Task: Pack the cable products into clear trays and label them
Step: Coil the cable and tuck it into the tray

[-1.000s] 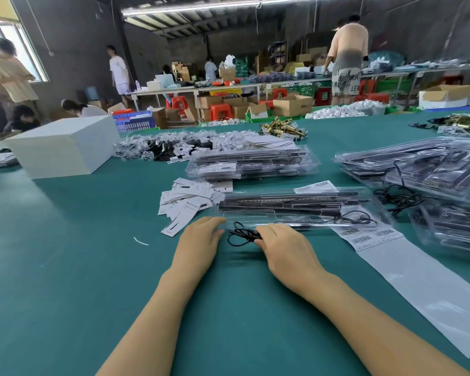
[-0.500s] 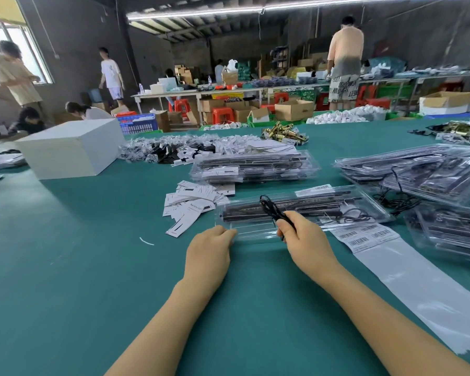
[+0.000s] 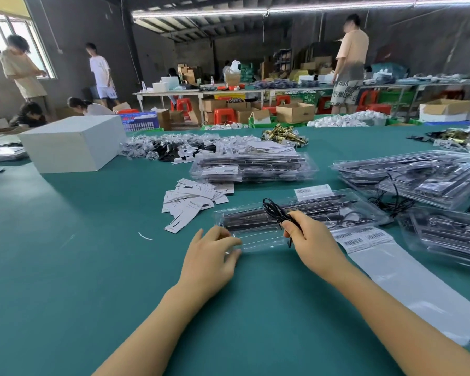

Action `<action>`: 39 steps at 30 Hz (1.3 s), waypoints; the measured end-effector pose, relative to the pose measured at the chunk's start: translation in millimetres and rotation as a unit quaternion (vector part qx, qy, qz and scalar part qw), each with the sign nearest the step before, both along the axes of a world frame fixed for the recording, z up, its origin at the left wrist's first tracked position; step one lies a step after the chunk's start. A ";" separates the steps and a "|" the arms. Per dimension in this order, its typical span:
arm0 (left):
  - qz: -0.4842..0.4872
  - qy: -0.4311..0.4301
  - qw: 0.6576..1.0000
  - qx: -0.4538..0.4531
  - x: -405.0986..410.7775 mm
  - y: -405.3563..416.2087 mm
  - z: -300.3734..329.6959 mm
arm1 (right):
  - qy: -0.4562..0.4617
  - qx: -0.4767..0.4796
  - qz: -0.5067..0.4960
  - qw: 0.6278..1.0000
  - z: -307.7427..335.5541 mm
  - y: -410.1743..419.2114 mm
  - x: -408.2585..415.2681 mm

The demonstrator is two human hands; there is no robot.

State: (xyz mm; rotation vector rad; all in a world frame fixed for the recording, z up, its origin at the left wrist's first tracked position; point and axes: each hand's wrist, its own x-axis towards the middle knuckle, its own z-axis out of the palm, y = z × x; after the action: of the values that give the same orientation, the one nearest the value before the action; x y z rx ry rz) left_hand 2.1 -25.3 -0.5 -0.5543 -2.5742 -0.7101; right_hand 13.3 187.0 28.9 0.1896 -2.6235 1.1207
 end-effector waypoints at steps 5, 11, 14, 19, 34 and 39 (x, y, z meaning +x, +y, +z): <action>-0.025 0.022 0.996 -0.085 -9.8 -4.0 -1.2 | 0.003 0.011 0.007 1.000 -6.6 1.3 -0.7; -0.021 0.047 0.986 -0.159 -9.8 -1.3 8.4 | 0.035 0.066 0.001 0.997 -9.6 0.5 -0.4; -0.054 0.068 0.979 -0.185 -13.4 -3.9 12.3 | 0.033 0.060 -0.006 0.998 -11.7 1.8 -1.6; -0.143 0.076 0.981 -0.104 -17.3 -29.2 2.8 | 0.015 0.031 -0.002 0.999 -14.1 5.8 -3.0; -0.133 -0.113 0.984 0.032 -35.0 -42.0 16.9 | 0.003 -0.012 0.014 1.000 -11.7 5.8 -3.1; -0.103 -0.031 0.994 0.019 -41.5 -30.6 27.0 | 0.067 0.067 0.006 0.995 -14.2 4.5 -6.3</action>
State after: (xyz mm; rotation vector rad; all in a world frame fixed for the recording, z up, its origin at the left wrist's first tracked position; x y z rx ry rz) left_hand -39.4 -55.9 26.5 -0.8048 -2.5780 -0.8542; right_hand 7.1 191.5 14.7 0.2990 -2.5816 0.9025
